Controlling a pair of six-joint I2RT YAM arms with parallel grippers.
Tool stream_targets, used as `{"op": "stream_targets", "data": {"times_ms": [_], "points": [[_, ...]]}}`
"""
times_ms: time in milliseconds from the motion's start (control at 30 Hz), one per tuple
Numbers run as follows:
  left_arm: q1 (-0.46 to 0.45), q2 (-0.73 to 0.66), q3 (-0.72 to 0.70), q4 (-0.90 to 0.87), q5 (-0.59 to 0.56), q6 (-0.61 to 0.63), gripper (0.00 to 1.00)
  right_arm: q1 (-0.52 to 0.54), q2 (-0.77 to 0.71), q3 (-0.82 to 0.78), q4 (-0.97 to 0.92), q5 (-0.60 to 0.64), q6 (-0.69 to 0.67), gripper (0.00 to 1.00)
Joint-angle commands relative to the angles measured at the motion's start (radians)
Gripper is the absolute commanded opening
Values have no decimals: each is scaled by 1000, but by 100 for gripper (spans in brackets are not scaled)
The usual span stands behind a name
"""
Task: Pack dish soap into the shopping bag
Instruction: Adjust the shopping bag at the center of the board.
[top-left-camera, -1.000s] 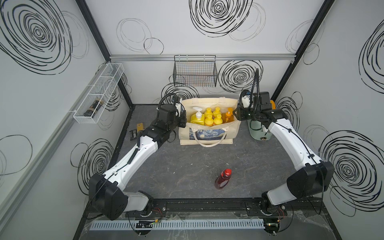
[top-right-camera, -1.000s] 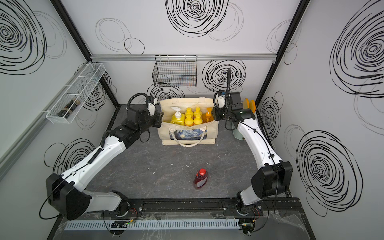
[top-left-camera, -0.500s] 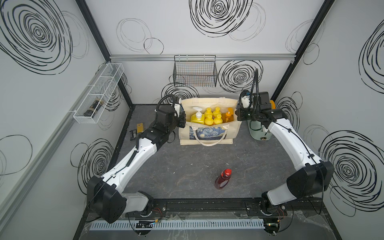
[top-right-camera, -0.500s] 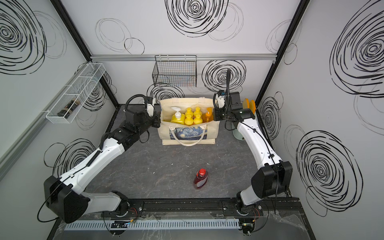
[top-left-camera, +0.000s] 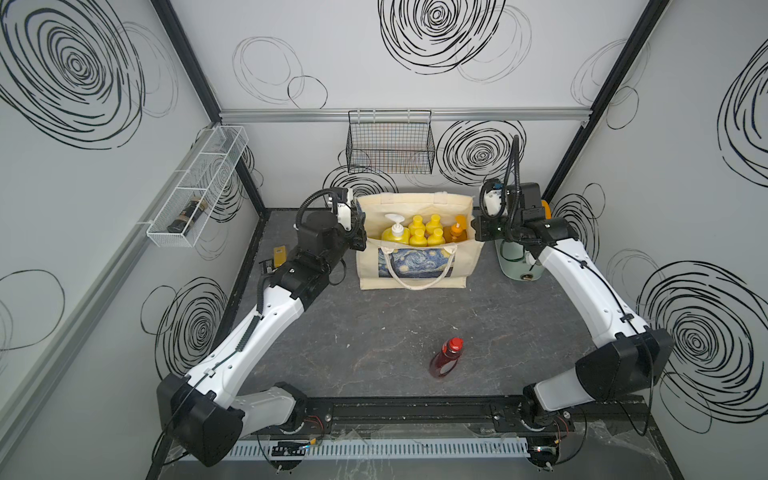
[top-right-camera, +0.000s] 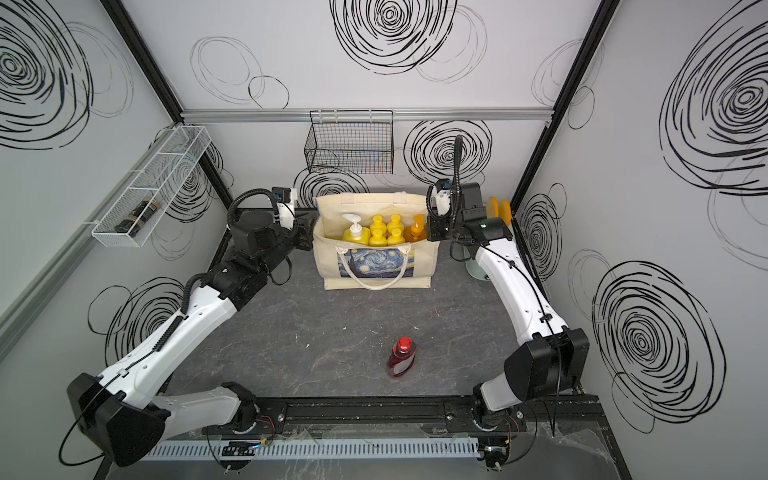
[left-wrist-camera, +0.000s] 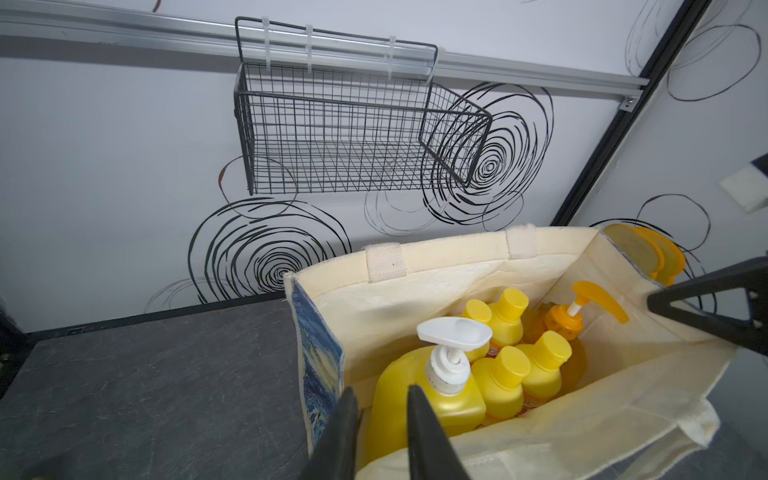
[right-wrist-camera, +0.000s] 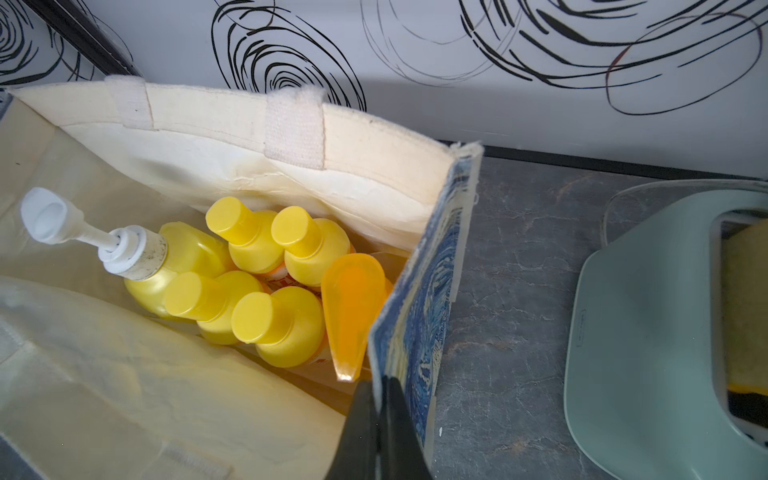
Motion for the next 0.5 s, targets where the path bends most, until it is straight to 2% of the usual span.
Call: {"op": "stream_targets", "data": {"times_ms": [0, 100, 200, 267, 333, 467], "points": [[19, 42, 28, -16, -14, -9, 58, 2, -46, 35, 45, 3, -6, 0], [30, 90, 48, -46, -6, -8, 67, 1, -49, 29, 48, 2, -4, 2], [36, 124, 55, -41, 11, -9, 68, 0, -52, 24, 49, 0, -4, 2], [40, 140, 59, -32, 18, -10, 65, 0, -54, 23, 50, 0, -6, 2], [44, 153, 60, -16, 20, -7, 54, 1, -55, 21, 49, -1, -6, 2], [43, 168, 60, 4, 22, 16, 23, 2, -56, 21, 51, -3, -6, 2]]}}
